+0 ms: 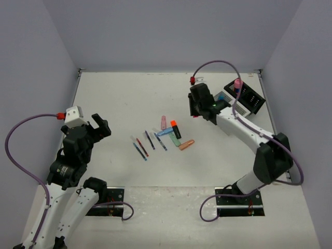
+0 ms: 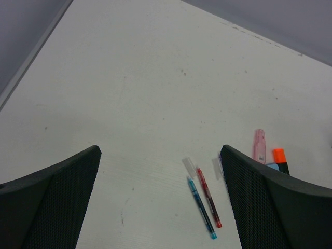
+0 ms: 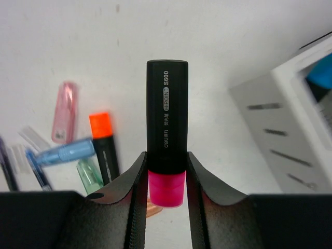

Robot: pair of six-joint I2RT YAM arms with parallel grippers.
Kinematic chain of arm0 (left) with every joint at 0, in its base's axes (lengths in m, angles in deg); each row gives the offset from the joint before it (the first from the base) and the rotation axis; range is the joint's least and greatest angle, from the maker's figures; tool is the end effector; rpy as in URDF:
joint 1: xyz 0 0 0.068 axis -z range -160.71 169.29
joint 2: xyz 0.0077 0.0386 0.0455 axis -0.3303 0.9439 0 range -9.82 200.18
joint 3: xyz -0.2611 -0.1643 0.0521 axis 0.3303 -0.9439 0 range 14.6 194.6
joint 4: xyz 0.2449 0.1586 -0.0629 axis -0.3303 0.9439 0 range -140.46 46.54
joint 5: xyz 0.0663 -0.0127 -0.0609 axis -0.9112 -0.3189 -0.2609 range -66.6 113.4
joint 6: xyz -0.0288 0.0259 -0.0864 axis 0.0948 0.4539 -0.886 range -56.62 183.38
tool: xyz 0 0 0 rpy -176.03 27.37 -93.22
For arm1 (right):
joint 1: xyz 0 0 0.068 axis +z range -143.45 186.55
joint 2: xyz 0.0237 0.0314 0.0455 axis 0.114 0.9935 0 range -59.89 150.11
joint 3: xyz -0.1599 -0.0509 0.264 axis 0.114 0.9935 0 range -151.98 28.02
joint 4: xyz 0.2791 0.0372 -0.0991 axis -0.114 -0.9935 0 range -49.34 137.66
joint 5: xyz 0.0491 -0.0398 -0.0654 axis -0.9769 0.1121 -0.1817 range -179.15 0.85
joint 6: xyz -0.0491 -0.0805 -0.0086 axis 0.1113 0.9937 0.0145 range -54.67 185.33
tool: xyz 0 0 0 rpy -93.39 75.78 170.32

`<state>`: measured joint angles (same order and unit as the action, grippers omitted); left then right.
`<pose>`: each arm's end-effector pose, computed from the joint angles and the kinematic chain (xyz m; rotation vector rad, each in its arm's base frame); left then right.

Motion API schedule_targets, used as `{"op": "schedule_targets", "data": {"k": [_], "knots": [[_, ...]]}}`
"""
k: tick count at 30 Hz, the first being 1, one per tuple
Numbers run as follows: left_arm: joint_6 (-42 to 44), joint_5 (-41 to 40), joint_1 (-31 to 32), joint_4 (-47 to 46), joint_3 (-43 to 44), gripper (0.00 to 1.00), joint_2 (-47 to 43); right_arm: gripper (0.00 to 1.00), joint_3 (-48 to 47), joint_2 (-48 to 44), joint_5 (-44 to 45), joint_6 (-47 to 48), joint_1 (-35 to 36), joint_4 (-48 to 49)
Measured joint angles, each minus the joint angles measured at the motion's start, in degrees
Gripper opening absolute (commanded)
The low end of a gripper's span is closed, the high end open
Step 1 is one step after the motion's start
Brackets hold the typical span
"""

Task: Sort the stationery into containers
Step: Pick up the pen from the center of the board, then place the pen in the storage box.

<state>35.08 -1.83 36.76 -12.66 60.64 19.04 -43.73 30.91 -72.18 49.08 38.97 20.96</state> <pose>0.1524 -0.0098 0.3487 -0.4658 1.8385 -0.1182 0.3690 0.2047 0.2710 -0.1871 2.3192 0.0733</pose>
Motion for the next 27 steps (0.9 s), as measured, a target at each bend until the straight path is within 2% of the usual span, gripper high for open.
{"op": "schedule_targets", "data": {"k": [4,6,10,19,24,27], "knots": [[0.00,0.00,0.07,-0.02,0.00,1.00,0.00,0.00,1.57,-10.02,2.55,-0.11,-7.94,5.82],[0.00,0.00,0.09,-0.02,0.00,1.00,0.00,0.00,1.57,-11.19,3.87,0.04,-12.71,7.61],[0.00,0.09,0.20,-0.03,0.00,1.00,0.00,0.02,1.48,-8.74,5.10,0.56,-17.52,8.79],[0.00,0.13,0.31,-0.02,0.00,1.00,-0.02,0.10,1.35,0.74,4.65,0.70,-19.77,8.76],[0.00,0.13,0.31,-0.02,0.00,1.00,-0.04,0.26,0.99,1.08,4.96,0.71,-20.01,8.85],[0.00,0.13,0.31,-0.02,0.00,1.00,-0.12,0.39,0.95,1.08,5.09,0.78,-20.10,8.83]]}}
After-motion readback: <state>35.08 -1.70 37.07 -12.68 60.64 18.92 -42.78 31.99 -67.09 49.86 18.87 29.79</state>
